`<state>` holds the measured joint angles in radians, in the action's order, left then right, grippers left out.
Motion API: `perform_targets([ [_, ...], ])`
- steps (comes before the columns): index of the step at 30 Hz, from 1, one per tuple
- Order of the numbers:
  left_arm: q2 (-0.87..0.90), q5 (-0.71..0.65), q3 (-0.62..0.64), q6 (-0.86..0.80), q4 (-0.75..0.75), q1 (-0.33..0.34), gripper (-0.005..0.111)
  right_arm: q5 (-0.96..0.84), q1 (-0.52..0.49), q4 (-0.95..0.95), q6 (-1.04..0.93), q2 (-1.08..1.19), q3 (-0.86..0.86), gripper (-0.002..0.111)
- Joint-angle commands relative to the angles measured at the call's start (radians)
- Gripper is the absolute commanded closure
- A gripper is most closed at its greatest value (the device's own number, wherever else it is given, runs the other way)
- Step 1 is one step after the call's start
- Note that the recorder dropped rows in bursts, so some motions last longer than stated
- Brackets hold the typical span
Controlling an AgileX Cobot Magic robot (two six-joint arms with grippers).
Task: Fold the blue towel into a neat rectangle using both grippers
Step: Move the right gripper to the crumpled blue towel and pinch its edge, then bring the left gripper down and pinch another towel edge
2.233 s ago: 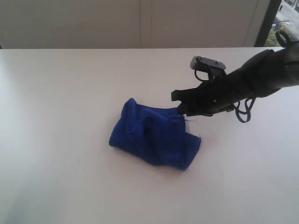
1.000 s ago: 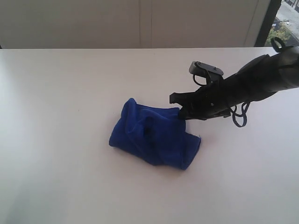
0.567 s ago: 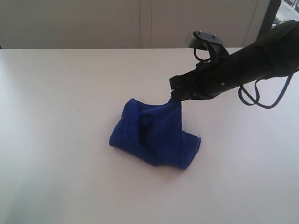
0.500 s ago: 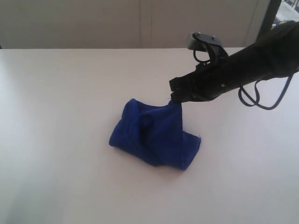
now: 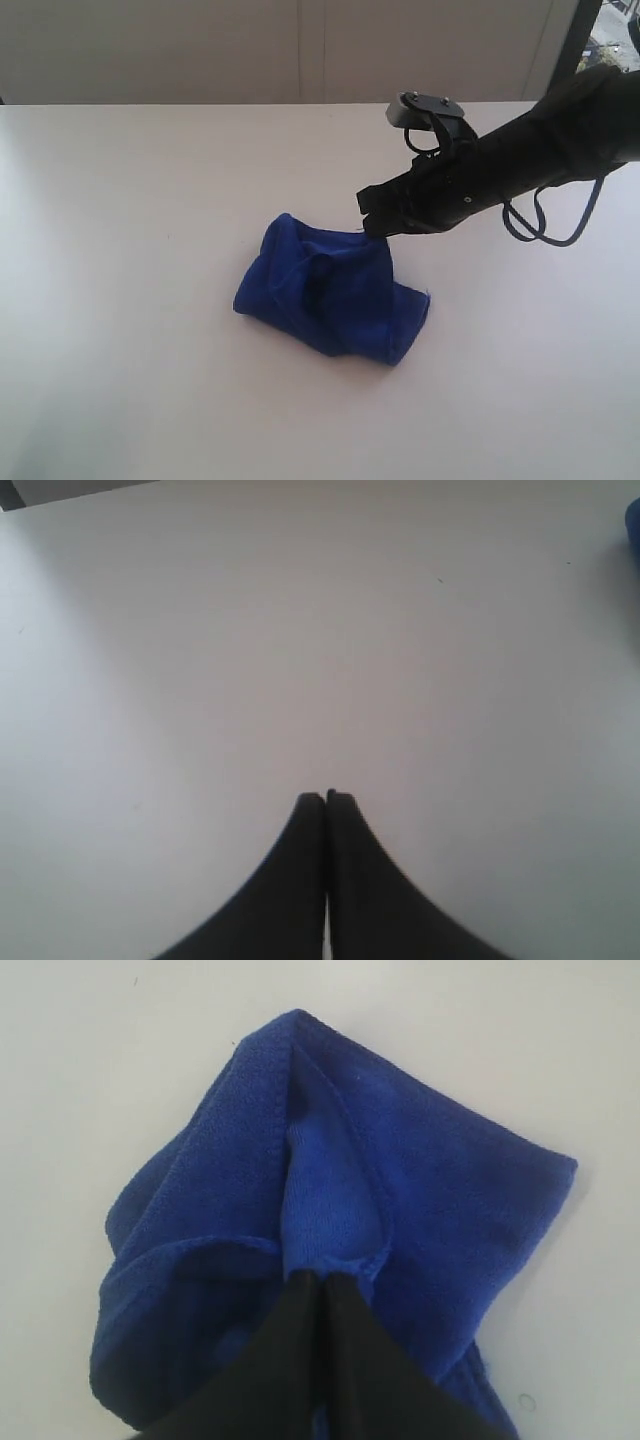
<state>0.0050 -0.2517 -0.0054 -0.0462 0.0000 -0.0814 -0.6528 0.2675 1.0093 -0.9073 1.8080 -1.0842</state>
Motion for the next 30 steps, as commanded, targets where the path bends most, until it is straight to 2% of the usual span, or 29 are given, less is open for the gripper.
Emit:
perform_targets([
  [1, -0.005, 0.11, 0.005, 0.004, -0.019, -0.001, 0.107, -0.005, 0.001, 0.007, -0.013, -0.001, 0.008, 0.108],
  [8, -0.005, 0.301, 0.005, 0.089, -0.041, -0.001, 0.107, -0.005, 0.001, 0.007, -0.013, -0.001, 0.008, 0.108],
  [12, -0.005, 0.35, 0.005, 0.108, -0.041, -0.001, 0.107, -0.005, 0.001, 0.007, -0.013, -0.001, 0.008, 0.108],
  [15, -0.005, 0.35, 0.005, 0.269, -0.124, -0.001, 0.107, -0.005, 0.001, 0.007, -0.013, -0.001, 0.008, 0.108],
  [18, -0.005, 0.211, -0.019, 0.272, -0.124, -0.001, 0.107, -0.005, 0.001, 0.007, -0.013, -0.001, 0.008, 0.108],
  [21, 0.078, 0.085, -0.147, 0.277, -0.124, -0.001, 0.107, 0.003, 0.001, 0.007, -0.011, -0.001, 0.008, 0.108],
  [25, 0.327, -0.121, -0.386, 0.254, -0.124, -0.001, 0.107, 0.004, 0.001, 0.007, 0.007, -0.001, 0.004, 0.108],
  [30, 0.759, -0.393, -0.681, -0.067, -0.297, -0.001, 0.107, 0.004, 0.001, 0.005, 0.066, -0.001, 0.002, 0.108],
])
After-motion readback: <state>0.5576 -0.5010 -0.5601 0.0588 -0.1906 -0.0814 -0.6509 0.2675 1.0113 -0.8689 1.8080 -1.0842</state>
